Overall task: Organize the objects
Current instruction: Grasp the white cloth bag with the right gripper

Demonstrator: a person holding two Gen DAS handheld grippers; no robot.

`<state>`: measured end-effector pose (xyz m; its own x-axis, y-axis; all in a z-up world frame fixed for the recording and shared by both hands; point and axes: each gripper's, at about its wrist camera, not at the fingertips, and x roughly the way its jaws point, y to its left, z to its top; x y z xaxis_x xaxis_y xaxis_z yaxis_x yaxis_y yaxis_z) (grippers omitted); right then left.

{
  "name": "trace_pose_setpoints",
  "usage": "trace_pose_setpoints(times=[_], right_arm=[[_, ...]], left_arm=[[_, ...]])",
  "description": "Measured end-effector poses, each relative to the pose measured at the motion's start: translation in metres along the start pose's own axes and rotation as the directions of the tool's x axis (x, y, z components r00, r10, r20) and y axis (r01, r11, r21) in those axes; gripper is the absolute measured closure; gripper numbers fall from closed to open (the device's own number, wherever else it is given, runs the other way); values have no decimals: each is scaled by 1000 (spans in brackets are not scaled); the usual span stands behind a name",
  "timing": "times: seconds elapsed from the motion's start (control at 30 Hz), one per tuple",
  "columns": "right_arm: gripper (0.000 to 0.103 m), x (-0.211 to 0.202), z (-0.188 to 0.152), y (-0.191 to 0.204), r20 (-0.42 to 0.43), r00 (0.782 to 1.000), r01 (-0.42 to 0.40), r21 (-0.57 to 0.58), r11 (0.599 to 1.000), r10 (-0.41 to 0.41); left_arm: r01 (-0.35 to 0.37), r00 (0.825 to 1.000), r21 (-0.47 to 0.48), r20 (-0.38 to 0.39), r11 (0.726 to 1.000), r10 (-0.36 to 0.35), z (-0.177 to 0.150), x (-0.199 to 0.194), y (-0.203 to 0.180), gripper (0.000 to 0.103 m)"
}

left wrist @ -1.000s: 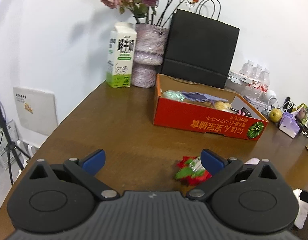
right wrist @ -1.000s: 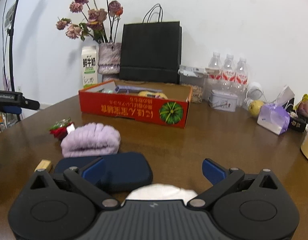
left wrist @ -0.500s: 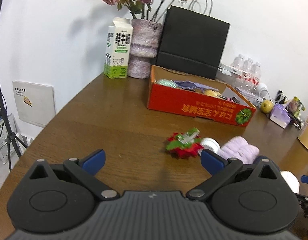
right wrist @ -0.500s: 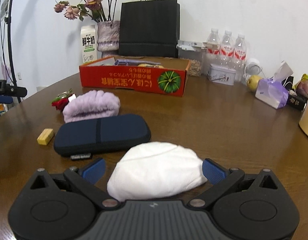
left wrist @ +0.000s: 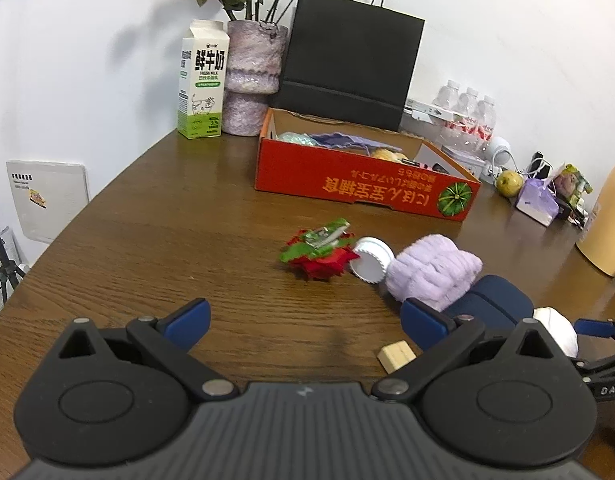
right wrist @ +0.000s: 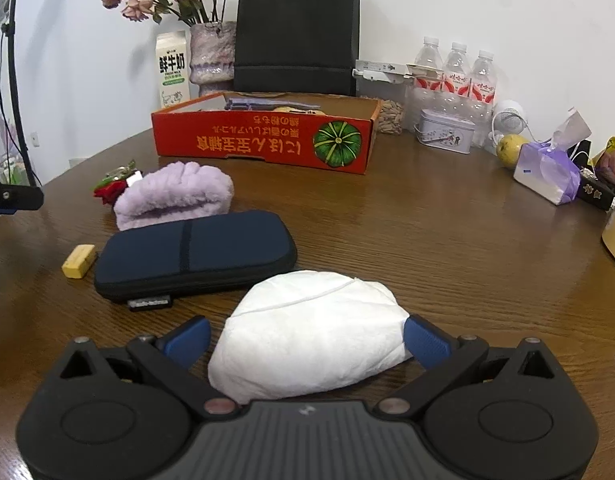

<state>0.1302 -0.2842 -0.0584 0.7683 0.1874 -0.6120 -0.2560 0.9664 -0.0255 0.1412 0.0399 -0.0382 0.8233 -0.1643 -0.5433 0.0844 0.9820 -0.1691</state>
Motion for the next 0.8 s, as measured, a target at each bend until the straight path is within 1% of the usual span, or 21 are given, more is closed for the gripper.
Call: trace_pose_setpoints(times=[0.1, 0.23, 0.37, 0.47, 0.57, 0.8], right_arm=[[0, 2, 1, -1, -7, 1000, 16, 1, 1000, -16], [0, -5, 1, -4, 38, 998, 41, -14, 999, -41], [0, 4, 7, -10, -1, 1000, 20, -32, 999, -20], [0, 13, 9, -14, -40, 999, -22, -30, 999, 21], [0, 18, 9, -20, -38, 998, -48, 5, 999, 49], [1, 17, 8, -22, -36, 998, -59, 10, 998, 60]], left_arm=[[6, 1000, -3, -14, 1000, -6, -3, 1, -3, 0], [10, 1000, -2, -18, 1000, -10, -4, 2, -7, 0], [10, 1000, -2, -22, 1000, -10, -3, 3, -11, 0], [11, 1000, 1, -27, 1000, -11, -3, 3, -15, 0], [14, 999, 0, -35, 1000, -14, -4, 4, -18, 0], [35, 998, -3, -57, 999, -35, -9, 8, -26, 0]])
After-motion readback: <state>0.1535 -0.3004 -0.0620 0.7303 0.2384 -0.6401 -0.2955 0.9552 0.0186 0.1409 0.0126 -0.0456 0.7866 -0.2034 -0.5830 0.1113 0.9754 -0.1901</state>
